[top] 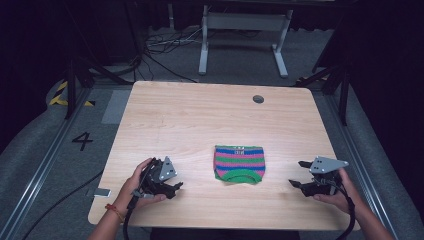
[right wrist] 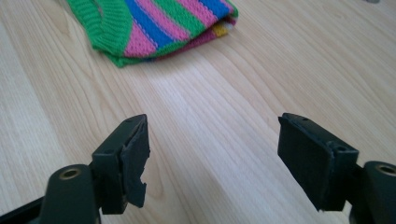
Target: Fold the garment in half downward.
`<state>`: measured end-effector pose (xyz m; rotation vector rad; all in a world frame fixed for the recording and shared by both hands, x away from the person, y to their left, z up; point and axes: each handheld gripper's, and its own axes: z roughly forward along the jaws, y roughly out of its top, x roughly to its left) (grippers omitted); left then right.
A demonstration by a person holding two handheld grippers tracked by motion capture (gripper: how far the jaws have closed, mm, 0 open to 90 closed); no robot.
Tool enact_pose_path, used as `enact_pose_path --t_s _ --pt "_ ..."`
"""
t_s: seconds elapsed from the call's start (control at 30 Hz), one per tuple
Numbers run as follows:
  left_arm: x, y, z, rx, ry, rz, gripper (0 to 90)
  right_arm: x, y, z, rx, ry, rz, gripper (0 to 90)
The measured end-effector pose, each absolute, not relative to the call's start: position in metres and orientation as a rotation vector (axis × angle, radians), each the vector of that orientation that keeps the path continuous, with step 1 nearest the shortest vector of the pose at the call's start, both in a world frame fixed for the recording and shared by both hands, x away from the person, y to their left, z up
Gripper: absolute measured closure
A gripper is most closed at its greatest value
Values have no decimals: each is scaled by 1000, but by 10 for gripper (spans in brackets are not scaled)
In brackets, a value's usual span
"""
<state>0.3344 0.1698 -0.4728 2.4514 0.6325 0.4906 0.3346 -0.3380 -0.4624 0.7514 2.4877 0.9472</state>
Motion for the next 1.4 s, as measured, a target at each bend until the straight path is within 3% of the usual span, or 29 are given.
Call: enact_pose_path --t_s 0.5,1.07,1.4 --pt "315 215 -479 2428 750 460 194 320 -374 -483 899 2437 906 209" --pt "312 268 -493 2247 964 376 173 311 -405 -503 1166 2318 966 157" --pt "312 269 -498 2211 1050 379 135 316 -413 -507 1199 2336 1008 125"
